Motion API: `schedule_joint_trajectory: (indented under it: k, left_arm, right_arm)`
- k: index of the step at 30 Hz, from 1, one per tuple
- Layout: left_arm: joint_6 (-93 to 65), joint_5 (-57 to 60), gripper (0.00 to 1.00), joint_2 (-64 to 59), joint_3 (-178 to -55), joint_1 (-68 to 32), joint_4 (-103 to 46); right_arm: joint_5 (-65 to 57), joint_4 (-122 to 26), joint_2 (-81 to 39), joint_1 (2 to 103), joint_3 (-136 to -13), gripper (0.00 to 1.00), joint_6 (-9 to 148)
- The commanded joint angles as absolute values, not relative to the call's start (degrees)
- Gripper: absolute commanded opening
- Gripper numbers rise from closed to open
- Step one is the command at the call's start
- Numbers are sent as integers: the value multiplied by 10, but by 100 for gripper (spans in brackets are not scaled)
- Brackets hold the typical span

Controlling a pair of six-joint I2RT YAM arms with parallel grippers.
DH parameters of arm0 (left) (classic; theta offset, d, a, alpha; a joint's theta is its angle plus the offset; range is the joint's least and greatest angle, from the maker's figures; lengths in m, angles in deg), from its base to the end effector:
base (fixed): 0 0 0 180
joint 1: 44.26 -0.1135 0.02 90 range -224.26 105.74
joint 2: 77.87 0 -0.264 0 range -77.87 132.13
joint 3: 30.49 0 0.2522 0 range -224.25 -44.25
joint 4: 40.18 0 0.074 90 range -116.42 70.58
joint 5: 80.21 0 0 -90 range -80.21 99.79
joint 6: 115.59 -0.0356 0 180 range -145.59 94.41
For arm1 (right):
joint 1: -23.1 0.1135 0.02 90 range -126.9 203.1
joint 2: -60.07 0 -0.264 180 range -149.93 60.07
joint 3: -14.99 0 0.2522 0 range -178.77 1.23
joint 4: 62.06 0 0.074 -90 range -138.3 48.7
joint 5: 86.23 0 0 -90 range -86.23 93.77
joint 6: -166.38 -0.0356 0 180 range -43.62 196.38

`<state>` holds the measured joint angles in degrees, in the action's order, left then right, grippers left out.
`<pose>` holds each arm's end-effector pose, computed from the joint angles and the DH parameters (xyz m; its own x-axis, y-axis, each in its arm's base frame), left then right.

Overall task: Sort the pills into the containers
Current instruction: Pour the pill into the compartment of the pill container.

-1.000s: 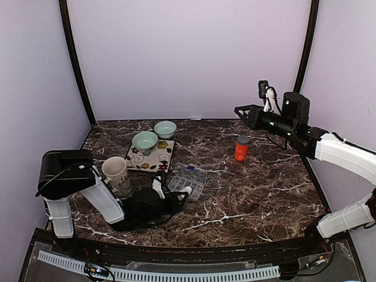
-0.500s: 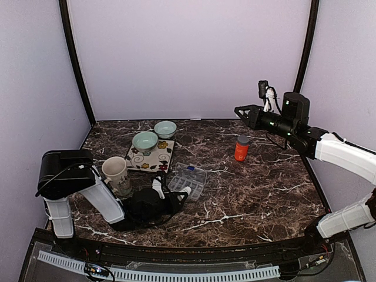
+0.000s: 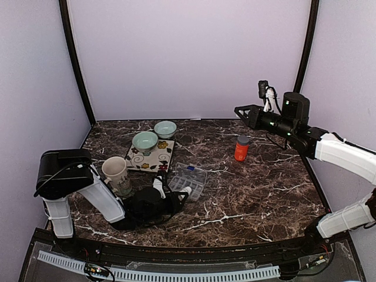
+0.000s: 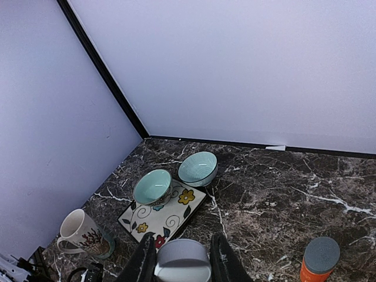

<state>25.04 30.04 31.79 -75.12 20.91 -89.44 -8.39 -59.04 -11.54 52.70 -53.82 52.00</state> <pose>0.1450 -0.2840 0.1043 -0.6225 -0.3818 -0.6832 0.3632 0.6323 -0.6843 0.2544 0.1531 0.3407 -0.3548 0.2625 -0.8973 -0.5694 0.7006 0.4301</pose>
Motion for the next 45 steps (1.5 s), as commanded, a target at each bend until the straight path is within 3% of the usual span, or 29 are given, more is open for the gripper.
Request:
schedule_joint_trajectory:
  k: [1, 45]
  left_arm:
    - [247, 306, 0, 294, -760, 214, -881]
    - [241, 315, 0, 284, -767, 217, -852]
  right_arm:
    - [-86, -615, -113, 522, -535, 0, 516]
    - [-87, -609, -116, 522, -539, 0, 516]
